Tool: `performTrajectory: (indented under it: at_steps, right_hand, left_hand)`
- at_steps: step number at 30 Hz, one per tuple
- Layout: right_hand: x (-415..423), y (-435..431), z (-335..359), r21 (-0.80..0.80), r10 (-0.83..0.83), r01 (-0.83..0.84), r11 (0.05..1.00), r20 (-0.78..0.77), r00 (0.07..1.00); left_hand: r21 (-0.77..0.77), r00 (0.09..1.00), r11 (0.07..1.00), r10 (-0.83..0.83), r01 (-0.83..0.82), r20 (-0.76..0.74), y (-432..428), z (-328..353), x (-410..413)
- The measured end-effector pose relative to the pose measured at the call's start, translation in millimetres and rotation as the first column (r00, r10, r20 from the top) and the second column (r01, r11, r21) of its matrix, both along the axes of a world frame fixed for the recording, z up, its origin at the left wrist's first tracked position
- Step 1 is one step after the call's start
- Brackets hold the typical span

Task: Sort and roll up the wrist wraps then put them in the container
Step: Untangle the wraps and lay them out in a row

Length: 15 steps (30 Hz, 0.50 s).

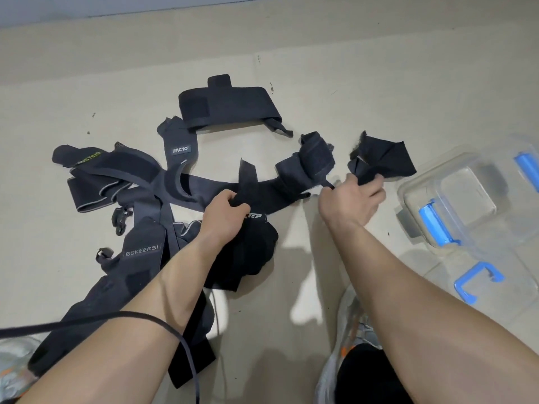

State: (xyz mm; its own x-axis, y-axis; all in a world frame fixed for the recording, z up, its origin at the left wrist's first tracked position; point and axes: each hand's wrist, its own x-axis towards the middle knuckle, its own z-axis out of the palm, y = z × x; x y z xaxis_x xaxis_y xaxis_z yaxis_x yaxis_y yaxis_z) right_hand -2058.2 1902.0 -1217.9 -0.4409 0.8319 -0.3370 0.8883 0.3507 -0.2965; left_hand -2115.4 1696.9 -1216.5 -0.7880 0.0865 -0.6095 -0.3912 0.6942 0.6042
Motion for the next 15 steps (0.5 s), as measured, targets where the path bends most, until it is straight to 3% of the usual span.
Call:
performTrajectory:
  at_steps: [7,10,13,15]
  right_hand:
    - [-53.1,-4.6,-19.0,-0.047,0.051,-0.051,0.998,0.007,0.999]
    - [-55.5,-6.3,-11.9,0.03,0.072,-0.069,0.997,-0.13,0.989]
    - [-42.3,-16.8,4.6,0.123,0.14,-0.109,0.986,-0.28,0.95]
    - [-33.7,-22.2,20.1,0.039,0.152,-0.148,0.988,-0.384,0.911]
  left_hand:
    - [0.172,0.993,0.979,0.099,-0.109,0.066,7.7,-0.1,-6.0]
    - [0.261,0.981,0.947,0.17,-0.189,0.096,4.8,3.0,-9.9]
    - [0.487,0.891,0.754,0.303,-0.44,0.337,2.8,15.2,-10.2]
    - [0.522,0.791,0.61,0.335,-0.596,0.512,-1.2,24.6,-9.0]
